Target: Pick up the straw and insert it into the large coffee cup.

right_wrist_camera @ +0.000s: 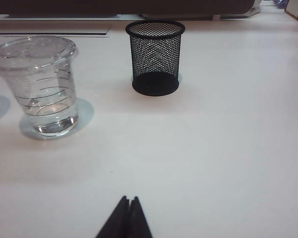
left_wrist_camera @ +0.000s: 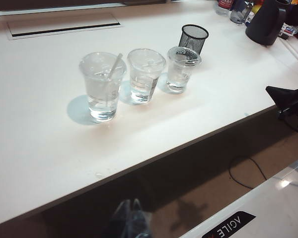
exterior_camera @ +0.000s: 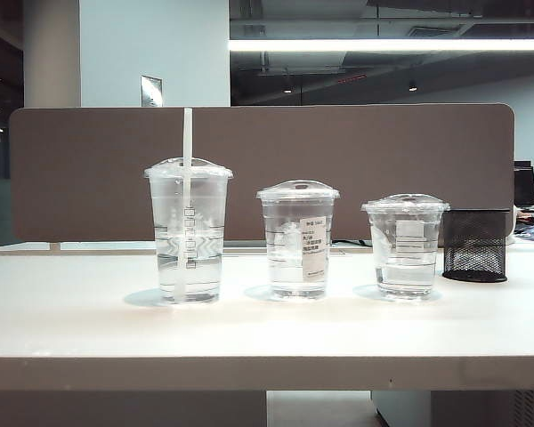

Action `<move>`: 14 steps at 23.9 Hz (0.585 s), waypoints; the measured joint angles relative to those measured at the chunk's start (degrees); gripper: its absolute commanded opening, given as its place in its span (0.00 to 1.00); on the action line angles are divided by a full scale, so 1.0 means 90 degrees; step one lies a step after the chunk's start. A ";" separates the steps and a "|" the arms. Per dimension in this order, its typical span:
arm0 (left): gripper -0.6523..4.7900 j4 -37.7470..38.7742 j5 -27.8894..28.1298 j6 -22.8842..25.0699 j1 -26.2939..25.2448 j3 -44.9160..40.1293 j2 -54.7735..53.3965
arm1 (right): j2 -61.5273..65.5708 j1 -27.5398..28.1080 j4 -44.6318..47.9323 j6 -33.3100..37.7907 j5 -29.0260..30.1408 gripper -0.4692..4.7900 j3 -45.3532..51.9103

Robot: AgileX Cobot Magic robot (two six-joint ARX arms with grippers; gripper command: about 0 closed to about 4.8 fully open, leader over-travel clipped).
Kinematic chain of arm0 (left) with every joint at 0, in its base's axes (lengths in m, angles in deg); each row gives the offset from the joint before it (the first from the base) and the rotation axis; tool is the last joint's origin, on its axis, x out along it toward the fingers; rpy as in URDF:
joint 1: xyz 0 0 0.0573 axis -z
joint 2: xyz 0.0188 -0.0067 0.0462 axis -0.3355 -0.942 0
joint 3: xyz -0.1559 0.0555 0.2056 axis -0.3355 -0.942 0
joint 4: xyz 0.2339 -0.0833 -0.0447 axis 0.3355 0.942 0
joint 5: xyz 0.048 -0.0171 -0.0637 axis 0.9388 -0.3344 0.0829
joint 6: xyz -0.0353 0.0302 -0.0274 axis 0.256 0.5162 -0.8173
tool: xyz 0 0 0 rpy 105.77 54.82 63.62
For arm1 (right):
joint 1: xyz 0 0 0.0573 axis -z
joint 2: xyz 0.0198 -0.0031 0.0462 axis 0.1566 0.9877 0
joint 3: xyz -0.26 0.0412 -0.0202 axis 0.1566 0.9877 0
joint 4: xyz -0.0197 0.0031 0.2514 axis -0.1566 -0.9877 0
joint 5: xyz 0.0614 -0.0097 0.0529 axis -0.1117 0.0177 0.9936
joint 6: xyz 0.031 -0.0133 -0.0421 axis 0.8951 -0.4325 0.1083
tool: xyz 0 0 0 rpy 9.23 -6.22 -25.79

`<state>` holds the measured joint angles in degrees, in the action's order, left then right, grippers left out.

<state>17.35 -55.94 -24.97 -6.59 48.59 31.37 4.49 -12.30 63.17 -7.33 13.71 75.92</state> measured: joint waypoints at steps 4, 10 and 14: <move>0.11 0.0000 0.0000 0.0000 0.0000 0.0000 0.0000 | 0.0000 -0.0002 0.0000 0.0000 0.0000 0.09 0.0000; 0.11 -0.0024 0.0024 0.0039 0.0000 0.0000 0.0000 | 0.0000 -0.0002 0.0000 0.0000 0.0000 0.09 0.0000; 0.11 -0.0639 0.0177 0.0658 0.0051 -0.0454 0.0163 | 0.0000 -0.0002 0.0000 0.0000 0.0000 0.09 0.0000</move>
<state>11.60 -54.34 -19.05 -6.13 44.50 32.84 4.49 -12.32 63.17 -7.33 13.71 75.92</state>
